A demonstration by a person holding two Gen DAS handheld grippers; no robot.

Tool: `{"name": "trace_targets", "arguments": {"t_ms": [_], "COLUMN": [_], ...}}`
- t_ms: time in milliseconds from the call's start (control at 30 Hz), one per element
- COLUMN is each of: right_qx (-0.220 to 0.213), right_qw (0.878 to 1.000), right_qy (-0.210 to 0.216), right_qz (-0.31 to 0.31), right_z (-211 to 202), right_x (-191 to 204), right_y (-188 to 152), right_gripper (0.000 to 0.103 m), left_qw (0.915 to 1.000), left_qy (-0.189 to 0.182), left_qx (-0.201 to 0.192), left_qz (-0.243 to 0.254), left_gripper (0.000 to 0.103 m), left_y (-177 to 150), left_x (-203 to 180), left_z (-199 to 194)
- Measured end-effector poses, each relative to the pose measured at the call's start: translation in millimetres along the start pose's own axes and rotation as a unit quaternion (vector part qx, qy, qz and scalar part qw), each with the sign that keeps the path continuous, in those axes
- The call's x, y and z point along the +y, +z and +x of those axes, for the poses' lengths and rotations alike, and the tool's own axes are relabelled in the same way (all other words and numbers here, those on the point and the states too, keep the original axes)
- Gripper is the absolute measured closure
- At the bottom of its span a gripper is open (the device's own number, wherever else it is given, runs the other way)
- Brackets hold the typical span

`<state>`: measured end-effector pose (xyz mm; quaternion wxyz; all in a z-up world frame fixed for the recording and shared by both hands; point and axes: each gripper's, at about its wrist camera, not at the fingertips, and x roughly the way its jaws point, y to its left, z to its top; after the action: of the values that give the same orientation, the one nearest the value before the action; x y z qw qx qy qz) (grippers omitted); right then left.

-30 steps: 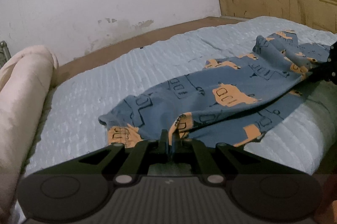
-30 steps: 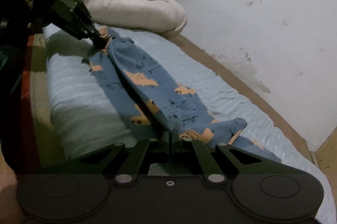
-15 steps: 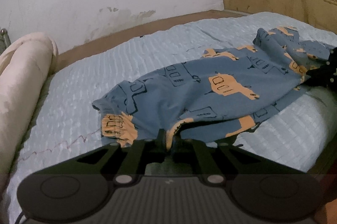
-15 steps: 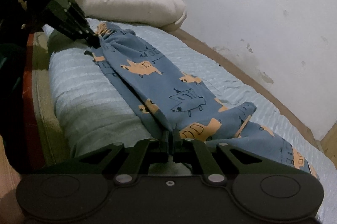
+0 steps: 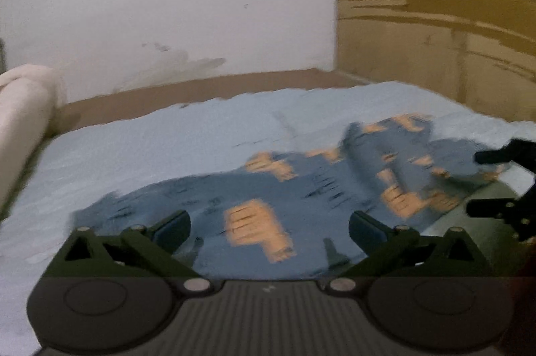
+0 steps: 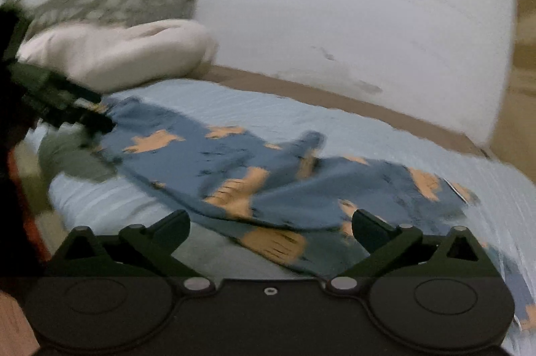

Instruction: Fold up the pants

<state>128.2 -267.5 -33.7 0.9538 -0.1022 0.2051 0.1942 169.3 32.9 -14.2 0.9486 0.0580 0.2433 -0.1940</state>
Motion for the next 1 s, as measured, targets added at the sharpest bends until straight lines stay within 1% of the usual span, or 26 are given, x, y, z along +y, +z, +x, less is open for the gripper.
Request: {"name": "trace_targets", "arguments": {"t_ms": [67, 133, 233, 300, 433, 500, 567, 667, 700, 733, 767, 833, 867, 933, 1000], "right_qx": [0.007, 0.015, 0.023, 0.028, 0.055, 0.056, 0.056, 0.055, 0.054, 0.052, 0.050, 0.047, 0.047, 0.045, 0.044], "right_qw": [0.999, 0.996, 0.986, 0.978, 0.962, 0.957, 0.956, 0.955, 0.955, 0.953, 0.951, 0.947, 0.944, 0.935, 0.923], "right_qy": [-0.010, -0.015, -0.019, -0.022, -0.022, -0.017, -0.018, -0.022, -0.019, -0.014, -0.008, -0.004, -0.005, -0.004, -0.006], "right_qz": [0.039, 0.089, 0.166, 0.203, 0.268, 0.285, 0.289, 0.289, 0.293, 0.297, 0.304, 0.317, 0.328, 0.352, 0.381], "right_z": [-4, -7, -7, -5, 8, 11, 13, 18, 21, 25, 29, 37, 43, 54, 66], "right_x": [-20, -44, -82, -104, -142, -155, -163, -168, -171, -175, -179, -188, -194, -207, -223], "right_y": [-3, -7, -12, -14, -14, -14, -13, -10, -10, -10, -10, -7, -6, -4, -2], "right_gripper": [0.001, 0.001, 0.001, 0.001, 0.001, 0.001, 0.001, 0.001, 0.001, 0.001, 0.001, 0.001, 0.003, 0.006, 0.009], "left_qw": [0.9997, 0.9987, 0.9958, 0.9933, 0.9873, 0.9843, 0.9804, 0.9718, 0.9687, 0.9657, 0.9634, 0.9594, 0.9578, 0.9531, 0.9483], "left_qy": [-0.022, -0.044, -0.078, -0.093, -0.106, -0.096, -0.084, -0.061, -0.055, -0.049, -0.048, -0.052, -0.052, -0.056, -0.060], "left_qx": [-0.008, -0.015, -0.015, -0.011, 0.006, 0.023, 0.038, 0.056, 0.062, 0.068, 0.072, 0.075, 0.076, 0.077, 0.079], "left_qz": [0.008, 0.020, 0.046, 0.068, 0.118, 0.146, 0.174, 0.220, 0.234, 0.246, 0.254, 0.267, 0.272, 0.287, 0.302], "left_gripper": [0.001, 0.001, 0.001, 0.001, 0.001, 0.001, 0.002, 0.009, 0.016, 0.024, 0.028, 0.045, 0.050, 0.067, 0.074], "left_y": [8, 17, 27, 32, 37, 35, 31, 27, 25, 24, 23, 22, 21, 20, 17], "left_x": [-19, -40, -72, -93, -129, -142, -151, -158, -161, -163, -165, -168, -170, -175, -179], "left_z": [9, 19, 38, 50, 73, 80, 86, 93, 94, 95, 96, 98, 99, 100, 99]}}
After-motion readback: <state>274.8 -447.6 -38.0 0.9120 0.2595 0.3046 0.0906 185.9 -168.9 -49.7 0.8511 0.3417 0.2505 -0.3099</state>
